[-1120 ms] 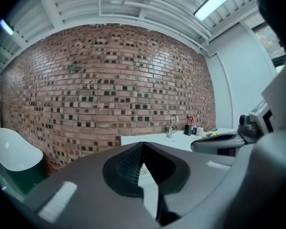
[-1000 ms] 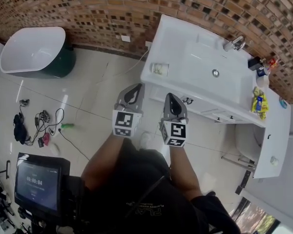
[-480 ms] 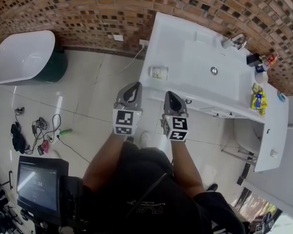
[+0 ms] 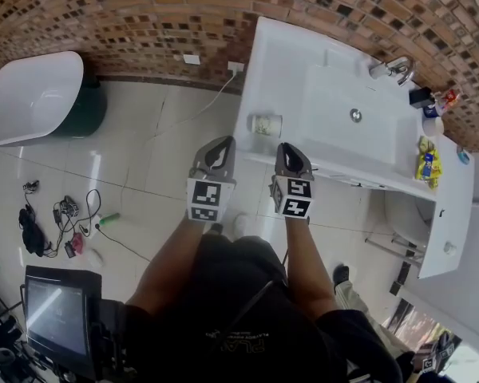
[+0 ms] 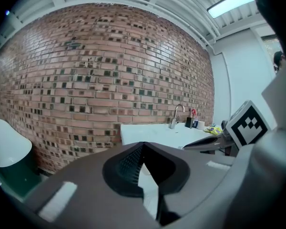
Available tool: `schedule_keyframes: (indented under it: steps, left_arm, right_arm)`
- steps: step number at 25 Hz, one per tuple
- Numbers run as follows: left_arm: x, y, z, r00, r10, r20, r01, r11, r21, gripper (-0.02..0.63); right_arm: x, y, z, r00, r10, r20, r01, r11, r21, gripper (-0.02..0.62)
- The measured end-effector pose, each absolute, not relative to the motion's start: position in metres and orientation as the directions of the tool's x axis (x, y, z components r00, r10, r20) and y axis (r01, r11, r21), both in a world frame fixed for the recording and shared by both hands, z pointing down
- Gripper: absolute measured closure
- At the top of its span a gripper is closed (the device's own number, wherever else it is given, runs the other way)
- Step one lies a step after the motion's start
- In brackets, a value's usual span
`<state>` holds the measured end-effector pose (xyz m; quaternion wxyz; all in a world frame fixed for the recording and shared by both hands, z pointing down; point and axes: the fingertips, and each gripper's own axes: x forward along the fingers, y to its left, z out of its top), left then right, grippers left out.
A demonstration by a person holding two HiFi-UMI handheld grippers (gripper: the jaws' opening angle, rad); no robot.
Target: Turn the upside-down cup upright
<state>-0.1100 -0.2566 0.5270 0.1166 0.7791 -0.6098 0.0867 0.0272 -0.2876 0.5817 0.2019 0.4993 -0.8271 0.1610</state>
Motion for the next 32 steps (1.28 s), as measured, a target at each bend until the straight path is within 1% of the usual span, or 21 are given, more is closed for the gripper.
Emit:
schedule_keyframes:
  steps: [2,6,17,20,32]
  left_arm:
    - [-0.11,-0.261,0.529,0.252,-0.925,0.283,-0.968,-0.242,0.071,0.609]
    - [-0.112,-0.266,0.534,0.267,-0.917,0.295,-0.964,-0.259,0.067,0.609]
    - [-0.116,-0.268,0.55,0.28,-0.897,0.342,-0.959,-0.275,0.065,0.608]
    - [-0.117,-0.271,0.545,0.285,-0.898,0.334,-0.958,-0.272,0.086,0.607]
    - [-0.114,-0.273,0.542,0.308,-0.893,0.329,-0.951,-0.297,0.084,0.607]
  right_arm:
    - [0.023,-0.292,0.589,-0.43,-0.743,0.513,-0.883,0.465,-0.066,0.537]
    - [0.019,-0.3,0.6,-0.426,-0.73,0.534,-0.877,0.479,-0.044,0.523]
    - [0.027,-0.321,0.624,-0.422,-0.712,0.561,-0.874,0.484,-0.044,0.515]
    - [0.026,-0.323,0.627,-0.433,-0.702,0.566,-0.87,0.49,-0.057,0.514]
    - [0.021,-0.33,0.633,-0.468,-0.682,0.562,-0.853,0.515,-0.086,0.512]
